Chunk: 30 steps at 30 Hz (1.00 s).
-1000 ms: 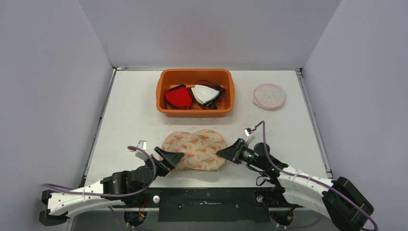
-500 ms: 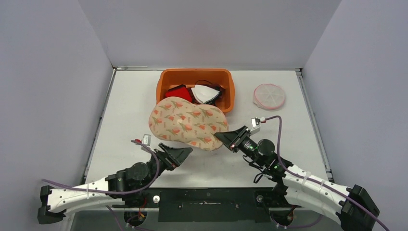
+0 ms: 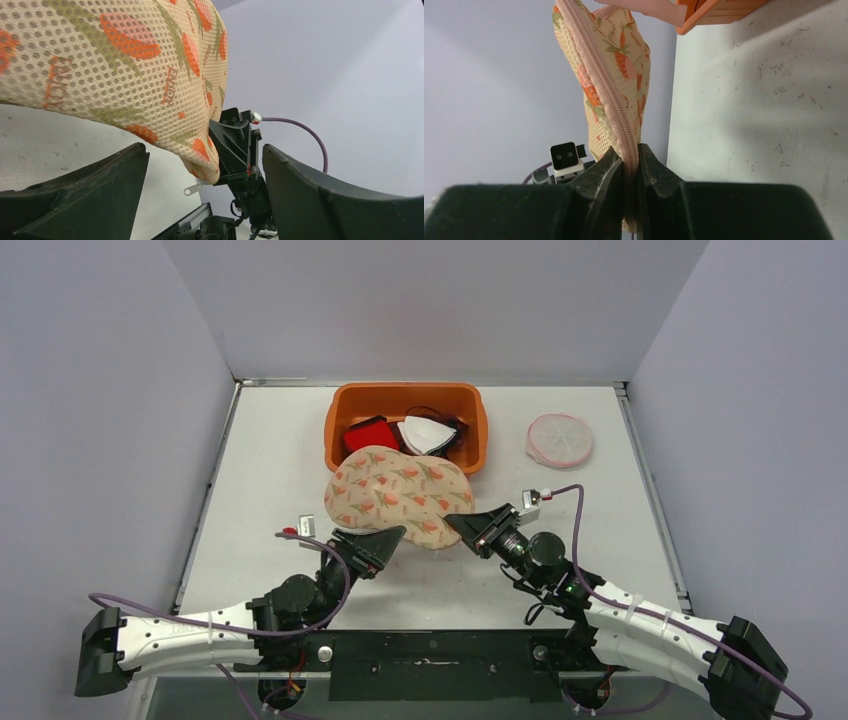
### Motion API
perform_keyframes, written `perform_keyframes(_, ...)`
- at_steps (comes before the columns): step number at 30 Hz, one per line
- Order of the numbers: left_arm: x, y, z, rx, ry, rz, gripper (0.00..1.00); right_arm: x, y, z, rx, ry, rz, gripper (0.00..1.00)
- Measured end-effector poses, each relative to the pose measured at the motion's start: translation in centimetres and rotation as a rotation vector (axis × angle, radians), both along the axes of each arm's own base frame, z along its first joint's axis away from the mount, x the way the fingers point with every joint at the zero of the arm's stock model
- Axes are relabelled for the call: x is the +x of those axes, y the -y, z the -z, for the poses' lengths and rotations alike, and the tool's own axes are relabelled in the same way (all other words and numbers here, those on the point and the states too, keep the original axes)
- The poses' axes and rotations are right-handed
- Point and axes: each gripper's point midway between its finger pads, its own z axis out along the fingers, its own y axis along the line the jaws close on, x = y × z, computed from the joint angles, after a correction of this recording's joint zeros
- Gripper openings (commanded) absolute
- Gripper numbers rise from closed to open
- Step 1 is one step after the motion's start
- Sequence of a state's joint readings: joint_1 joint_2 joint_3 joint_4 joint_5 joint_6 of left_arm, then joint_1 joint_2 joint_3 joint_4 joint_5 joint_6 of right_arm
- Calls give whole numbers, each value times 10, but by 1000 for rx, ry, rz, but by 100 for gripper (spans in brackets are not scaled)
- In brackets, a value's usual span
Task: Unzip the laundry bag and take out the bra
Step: Pick up the laundry bag at the center of the board.
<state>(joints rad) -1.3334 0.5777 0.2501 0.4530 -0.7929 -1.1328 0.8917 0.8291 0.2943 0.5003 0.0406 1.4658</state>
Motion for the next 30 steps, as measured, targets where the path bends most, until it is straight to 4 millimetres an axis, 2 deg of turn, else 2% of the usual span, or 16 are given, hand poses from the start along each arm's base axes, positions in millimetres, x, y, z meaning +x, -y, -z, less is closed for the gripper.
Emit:
perform_keyframes(6, 6, -3, 11, -16, -1, -44, 69, 0, 1, 3, 14, -25, 6, 5)
perform_keyframes(11, 9, -1, 11, -27, -1, -57, 63, -1, -2, 5, 17, -37, 0, 5)
perform_keyframes(16, 13, 0, 11, -34, -2, -72, 45, -3, -7, 8, 15, -47, -15, 5)
perform_keyframes(21, 19, -1, 12, -31, -1, -81, 42, -3, -7, 7, 25, -46, -15, 5)
perform_keyframes(22, 20, -1, 13, -30, -1, -81, 38, -2, -7, 7, 26, -46, -15, 5)
perform_keyframes(26, 22, -1, 12, -38, -2, -79, 1, -3, -9, 8, 23, -50, -23, 5)
perform_keyframes(27, 22, -1, 12, -38, -1, -78, 0, -4, -10, 8, 22, -48, -28, 5)
perform_keyframes(28, 22, -2, 13, -36, 0, -79, 0, -4, -10, 8, 20, -45, -30, 8)
perform_keyframes(29, 22, -2, 13, -33, 2, -79, 0, -4, -10, 9, 15, -40, -32, 18)
perform_keyframes(30, 22, -2, 13, -32, 4, -74, 0, -5, -11, 9, 8, -33, -37, 33)
